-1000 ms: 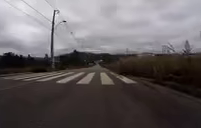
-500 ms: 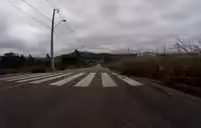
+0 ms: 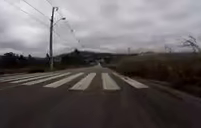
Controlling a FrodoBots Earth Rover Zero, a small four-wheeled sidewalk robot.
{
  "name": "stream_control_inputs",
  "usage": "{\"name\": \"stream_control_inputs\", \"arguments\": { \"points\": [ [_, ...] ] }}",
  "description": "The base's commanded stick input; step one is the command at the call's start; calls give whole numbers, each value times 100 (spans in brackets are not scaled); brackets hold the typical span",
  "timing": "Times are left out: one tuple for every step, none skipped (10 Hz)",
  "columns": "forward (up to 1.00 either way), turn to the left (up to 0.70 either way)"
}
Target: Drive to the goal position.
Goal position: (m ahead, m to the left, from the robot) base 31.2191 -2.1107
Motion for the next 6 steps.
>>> {"name": "stream_control_inputs", "arguments": {
  "points": [
    [70, 6],
    [70, 0],
    [70, 0],
    [62, 0],
    [45, 0],
    [45, 0]
  ]
}}
